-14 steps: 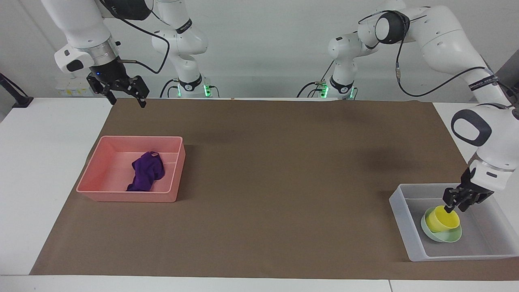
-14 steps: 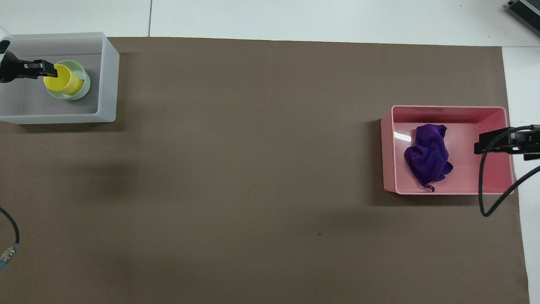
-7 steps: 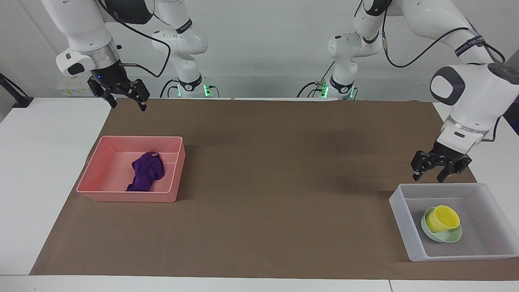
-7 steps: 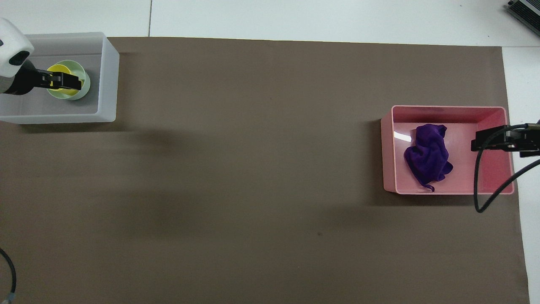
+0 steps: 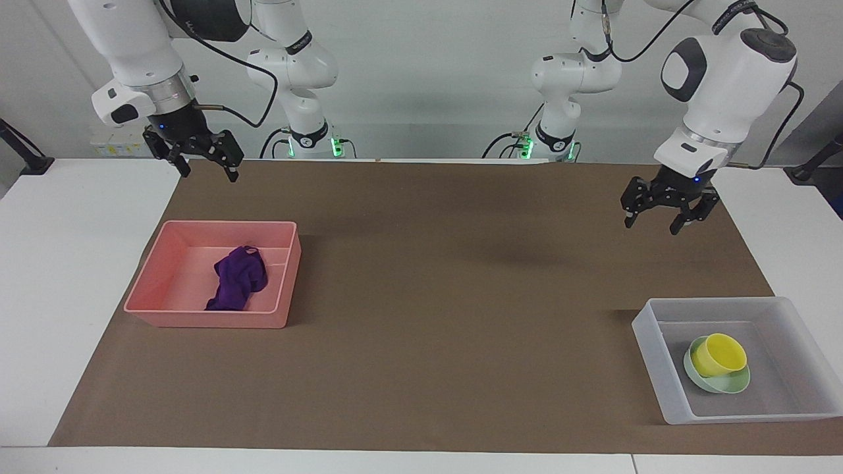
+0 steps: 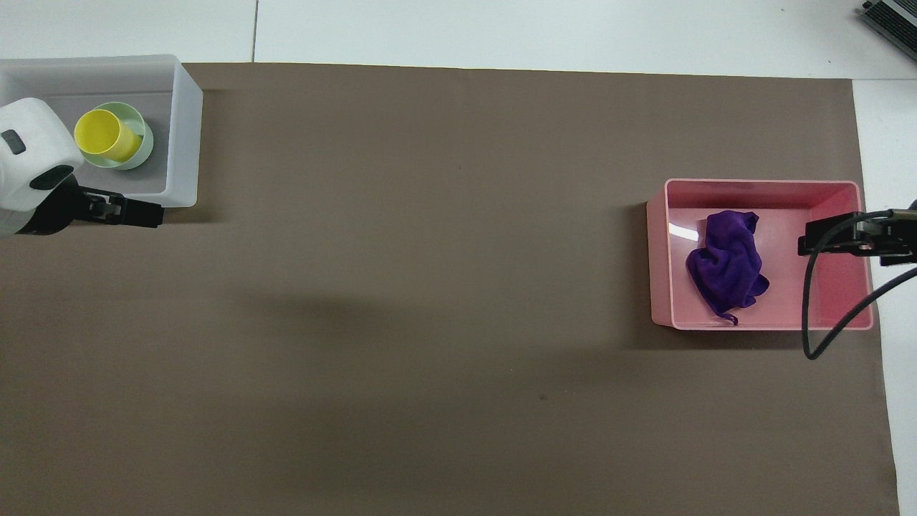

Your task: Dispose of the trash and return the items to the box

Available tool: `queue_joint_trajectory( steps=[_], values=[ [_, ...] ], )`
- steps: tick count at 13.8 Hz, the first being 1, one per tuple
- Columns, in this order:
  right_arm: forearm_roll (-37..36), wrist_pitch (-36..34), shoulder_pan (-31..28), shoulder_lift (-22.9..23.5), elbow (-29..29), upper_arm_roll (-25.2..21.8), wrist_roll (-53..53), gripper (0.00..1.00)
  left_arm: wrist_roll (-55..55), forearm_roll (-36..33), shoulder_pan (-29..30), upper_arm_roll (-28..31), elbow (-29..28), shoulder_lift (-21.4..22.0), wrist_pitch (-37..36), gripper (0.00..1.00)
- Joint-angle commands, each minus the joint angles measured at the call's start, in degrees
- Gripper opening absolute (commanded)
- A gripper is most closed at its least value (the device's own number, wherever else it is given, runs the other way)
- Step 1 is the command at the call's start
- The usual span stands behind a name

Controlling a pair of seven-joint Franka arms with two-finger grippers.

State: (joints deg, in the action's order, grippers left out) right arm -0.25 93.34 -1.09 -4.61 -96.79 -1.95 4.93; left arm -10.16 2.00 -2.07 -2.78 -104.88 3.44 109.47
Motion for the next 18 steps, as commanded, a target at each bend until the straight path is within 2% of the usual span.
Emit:
queue_joint_trajectory(
  steps=[1, 6, 11, 14, 18],
  values=[
    [-0.28, 1.76, -0.06, -1.37, -2.26, 0.37, 1.22, 1.0, 0.75, -2.0, -1.8, 0.58, -1.91, 2.27, -2.94, 1.0],
    [-0.19, 2.19, -0.15, -1.45, -2.44, 0.28, 1.14, 1.0, 0.4, -2.0, -0.92, 0.67, 3.17, 0.69, -5.58, 1.0],
    [-0.19, 2.55, -0.06, -1.72, -3.4, 0.28, 1.31, 1.0, 0.32, -2.09, -0.92, 0.58, 11.96, -3.17, -12.61, 1.0],
    [-0.1, 3.08, -0.06, -1.81, -3.32, 0.28, 1.31, 1.0, 0.32, -2.0, -1.1, 0.58, 11.54, -2.92, -14.81, 1.0],
    [-0.1, 3.51, -0.06, -1.81, -3.4, 0.37, 1.14, 1.0, 0.93, -1.91, -0.83, 0.93, 9.95, -1.95, -13.76, 1.0]
  ],
)
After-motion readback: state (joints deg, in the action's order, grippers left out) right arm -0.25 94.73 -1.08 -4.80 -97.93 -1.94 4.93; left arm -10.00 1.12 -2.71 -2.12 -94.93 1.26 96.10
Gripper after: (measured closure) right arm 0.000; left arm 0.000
